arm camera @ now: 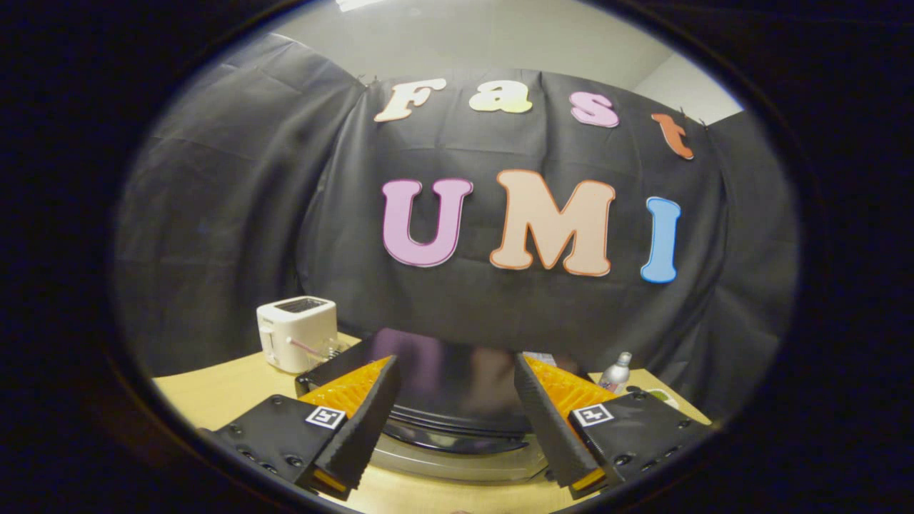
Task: Open the toaster oven, put the food inside, and close the toaster oven door.
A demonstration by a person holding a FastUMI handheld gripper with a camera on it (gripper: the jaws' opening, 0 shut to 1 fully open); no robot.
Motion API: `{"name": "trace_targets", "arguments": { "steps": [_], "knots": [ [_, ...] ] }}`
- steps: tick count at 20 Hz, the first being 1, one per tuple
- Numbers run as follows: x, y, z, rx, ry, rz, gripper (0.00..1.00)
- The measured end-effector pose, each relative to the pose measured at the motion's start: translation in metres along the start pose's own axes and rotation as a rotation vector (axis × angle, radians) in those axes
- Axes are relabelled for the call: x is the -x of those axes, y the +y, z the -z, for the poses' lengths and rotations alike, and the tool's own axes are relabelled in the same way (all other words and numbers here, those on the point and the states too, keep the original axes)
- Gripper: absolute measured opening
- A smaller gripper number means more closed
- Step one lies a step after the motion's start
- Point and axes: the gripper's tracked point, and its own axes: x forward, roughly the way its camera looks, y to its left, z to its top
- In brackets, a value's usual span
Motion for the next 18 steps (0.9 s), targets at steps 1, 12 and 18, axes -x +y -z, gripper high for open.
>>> {"name": "trace_targets", "arguments": {
  "steps": [1,12,18],
  "knots": [
    [-0.004,0.001,0.007,-0.003,0.01,-0.002,0.99],
    [-0.001,0.005,0.045,-0.036,0.048,-0.012,0.99],
    [0.021,0.005,0.058,-0.187,0.076,-0.055,0.99]
  ]
}}
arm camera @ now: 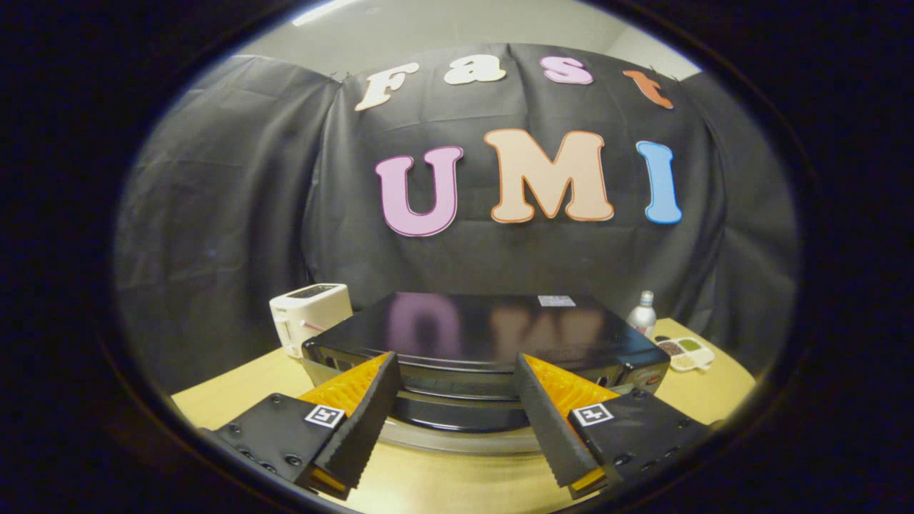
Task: Open the toaster oven, put the food inside, and close the toaster oven door.
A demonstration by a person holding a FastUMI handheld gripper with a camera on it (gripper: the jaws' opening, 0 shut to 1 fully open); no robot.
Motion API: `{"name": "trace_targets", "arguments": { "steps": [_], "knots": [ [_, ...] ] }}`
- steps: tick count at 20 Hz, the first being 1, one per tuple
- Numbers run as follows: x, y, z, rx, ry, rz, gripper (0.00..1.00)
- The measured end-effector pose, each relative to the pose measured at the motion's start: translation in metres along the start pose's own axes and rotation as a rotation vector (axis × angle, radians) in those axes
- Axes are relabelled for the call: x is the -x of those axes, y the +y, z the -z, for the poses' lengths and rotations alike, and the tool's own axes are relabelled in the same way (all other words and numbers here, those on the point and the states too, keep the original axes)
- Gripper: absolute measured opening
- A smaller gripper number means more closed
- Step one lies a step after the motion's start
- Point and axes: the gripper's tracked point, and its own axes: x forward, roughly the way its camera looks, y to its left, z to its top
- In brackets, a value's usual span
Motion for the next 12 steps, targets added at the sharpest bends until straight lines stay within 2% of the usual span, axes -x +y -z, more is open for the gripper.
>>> {"name": "trace_targets", "arguments": {
  "steps": [6,12],
  "knots": [
    [0.037,0.005,0.015,0.032,0.004,-0.013,0.99],
    [0.083,0.01,0.058,0.037,0.096,-0.049,0.99]
  ]
}}
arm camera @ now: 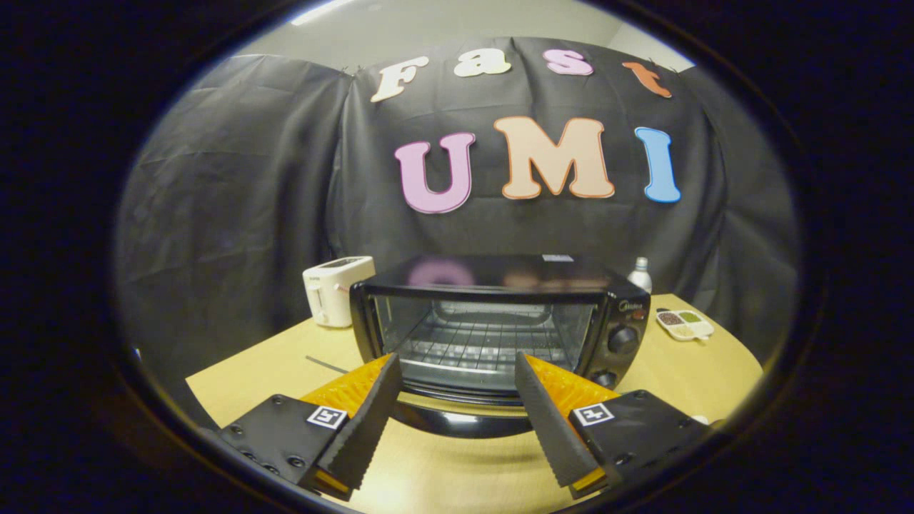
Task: Open the toaster oven, put the food inside, and close the toaster oven door.
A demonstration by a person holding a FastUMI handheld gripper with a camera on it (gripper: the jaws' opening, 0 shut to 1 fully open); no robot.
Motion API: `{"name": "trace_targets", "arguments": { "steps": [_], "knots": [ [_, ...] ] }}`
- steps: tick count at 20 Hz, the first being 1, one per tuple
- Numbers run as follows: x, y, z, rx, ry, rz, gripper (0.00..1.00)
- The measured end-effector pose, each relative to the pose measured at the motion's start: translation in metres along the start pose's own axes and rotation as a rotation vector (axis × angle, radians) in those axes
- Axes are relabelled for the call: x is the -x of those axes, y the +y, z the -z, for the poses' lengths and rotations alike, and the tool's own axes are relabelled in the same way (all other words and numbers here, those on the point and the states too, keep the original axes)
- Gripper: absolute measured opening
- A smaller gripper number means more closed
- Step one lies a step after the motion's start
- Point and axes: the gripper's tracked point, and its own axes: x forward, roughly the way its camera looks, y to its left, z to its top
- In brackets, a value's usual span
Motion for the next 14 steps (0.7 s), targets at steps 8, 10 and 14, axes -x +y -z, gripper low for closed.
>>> {"name": "trace_targets", "arguments": {
  "steps": [8,10,14],
  "knots": [
    [0.026,0.006,0.032,0.096,-0.081,0.045,0.99],
    [0.029,0.007,0.042,0.123,-0.086,0.06,0.98],
    [0.033,0.009,0.069,0.149,-0.07,0.064,0.99]
  ]
}}
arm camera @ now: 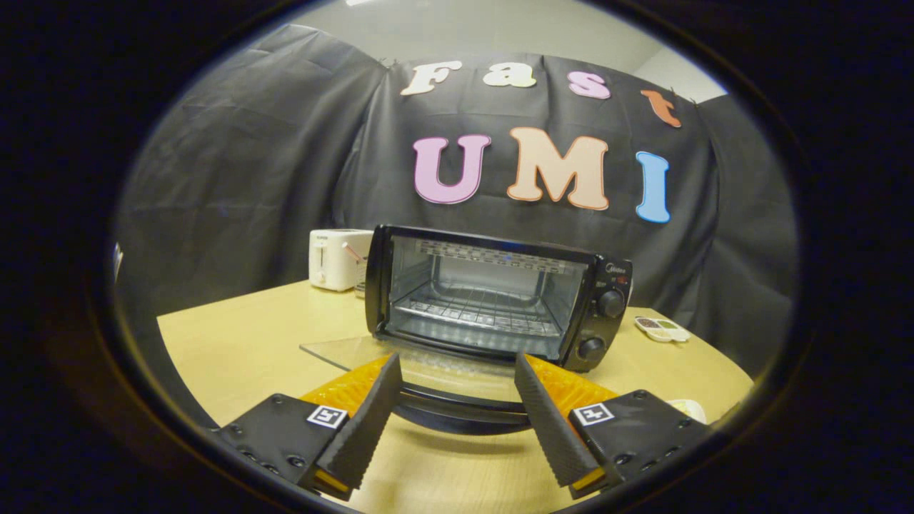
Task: Open the toaster oven, put the food inside, and close the toaster oven door.
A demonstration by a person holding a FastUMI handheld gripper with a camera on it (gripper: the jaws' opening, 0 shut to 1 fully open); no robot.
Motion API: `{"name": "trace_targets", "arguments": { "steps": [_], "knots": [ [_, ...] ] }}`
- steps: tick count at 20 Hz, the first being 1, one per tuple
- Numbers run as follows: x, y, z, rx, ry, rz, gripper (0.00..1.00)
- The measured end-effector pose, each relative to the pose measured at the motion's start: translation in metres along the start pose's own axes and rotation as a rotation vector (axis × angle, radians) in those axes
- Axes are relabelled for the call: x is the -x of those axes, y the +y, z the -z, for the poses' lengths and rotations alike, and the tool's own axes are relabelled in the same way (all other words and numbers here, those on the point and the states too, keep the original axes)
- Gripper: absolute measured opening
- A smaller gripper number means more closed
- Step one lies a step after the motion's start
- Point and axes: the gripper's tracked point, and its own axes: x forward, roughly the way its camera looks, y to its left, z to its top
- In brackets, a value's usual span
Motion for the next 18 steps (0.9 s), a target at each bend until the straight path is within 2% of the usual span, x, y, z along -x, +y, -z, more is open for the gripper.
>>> {"name": "trace_targets", "arguments": {
  "steps": [6,18],
  "knots": [
    [-0.004,-0.003,0.03,-0.036,0.067,0.008,0.98],
    [-0.01,0.001,0.041,-0.064,0.14,-0.003,0.98]
  ]
}}
